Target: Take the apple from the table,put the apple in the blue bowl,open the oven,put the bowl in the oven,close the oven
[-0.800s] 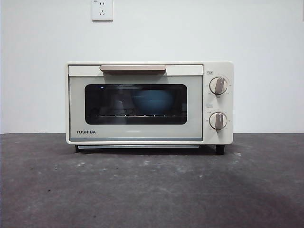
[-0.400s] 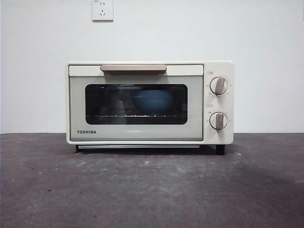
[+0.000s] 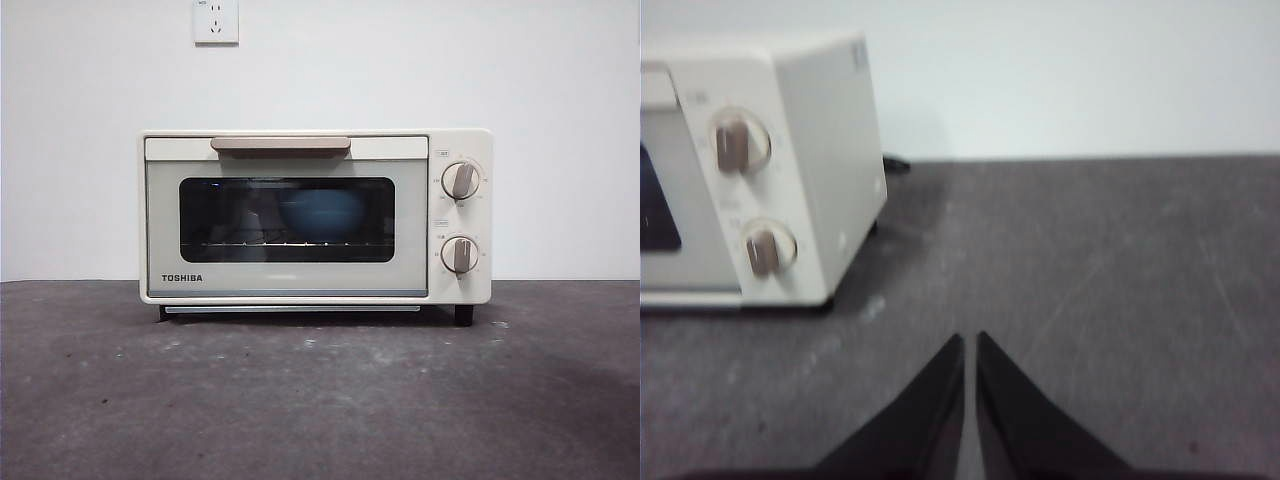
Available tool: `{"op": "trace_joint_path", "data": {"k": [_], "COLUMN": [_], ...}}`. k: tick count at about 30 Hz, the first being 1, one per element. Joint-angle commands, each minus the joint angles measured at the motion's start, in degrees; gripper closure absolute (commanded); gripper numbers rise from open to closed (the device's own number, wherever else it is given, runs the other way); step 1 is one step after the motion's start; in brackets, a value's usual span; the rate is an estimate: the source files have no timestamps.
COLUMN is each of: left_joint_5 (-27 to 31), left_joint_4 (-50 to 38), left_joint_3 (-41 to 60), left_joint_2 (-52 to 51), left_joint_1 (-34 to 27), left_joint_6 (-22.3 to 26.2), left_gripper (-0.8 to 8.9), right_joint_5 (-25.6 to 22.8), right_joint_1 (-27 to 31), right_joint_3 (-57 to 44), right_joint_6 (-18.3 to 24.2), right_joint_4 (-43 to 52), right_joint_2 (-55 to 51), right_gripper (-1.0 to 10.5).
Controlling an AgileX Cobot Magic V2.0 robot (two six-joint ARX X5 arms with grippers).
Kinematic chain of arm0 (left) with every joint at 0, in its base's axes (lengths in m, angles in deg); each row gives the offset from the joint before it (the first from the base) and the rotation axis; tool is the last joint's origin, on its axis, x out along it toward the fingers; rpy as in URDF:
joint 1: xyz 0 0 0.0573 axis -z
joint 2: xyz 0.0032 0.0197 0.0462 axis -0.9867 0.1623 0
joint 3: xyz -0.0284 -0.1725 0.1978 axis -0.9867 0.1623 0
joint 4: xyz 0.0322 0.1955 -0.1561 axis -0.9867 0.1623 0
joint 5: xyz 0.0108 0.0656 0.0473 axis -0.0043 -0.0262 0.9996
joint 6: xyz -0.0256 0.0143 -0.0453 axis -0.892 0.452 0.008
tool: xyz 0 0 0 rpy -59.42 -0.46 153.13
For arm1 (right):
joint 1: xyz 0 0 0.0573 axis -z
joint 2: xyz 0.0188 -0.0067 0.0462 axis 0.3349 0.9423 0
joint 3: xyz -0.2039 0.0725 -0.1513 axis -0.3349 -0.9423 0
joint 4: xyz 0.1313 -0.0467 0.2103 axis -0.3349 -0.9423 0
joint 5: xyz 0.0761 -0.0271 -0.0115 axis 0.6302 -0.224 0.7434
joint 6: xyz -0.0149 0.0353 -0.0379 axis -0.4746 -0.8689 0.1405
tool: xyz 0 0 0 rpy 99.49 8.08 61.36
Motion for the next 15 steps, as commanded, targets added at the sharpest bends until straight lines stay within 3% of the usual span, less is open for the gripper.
{"op": "trace_joint_path", "data": {"k": [1, 15], "left_joint_5": [0.13, 0.13], "left_joint_4": [-0.31, -0.31], "left_joint_3": [1.40, 1.40], "left_joint_2": [-0.02, -0.02], "left_joint_1": [-0.13, -0.13], "left_joint_6": [-0.13, -0.13], "left_gripper": [8.06, 8.06], "right_joint_5": [-0.20, -0.17], "right_joint_1": [-0.44, -0.44], "right_joint_3": [-0.33, -0.31], "right_joint_6": [0.48, 0.24], "right_joint_4": [-3.63, -4.94], "right_joint_2": [-0.09, -0.09], "right_gripper": [9.4, 9.4]}}
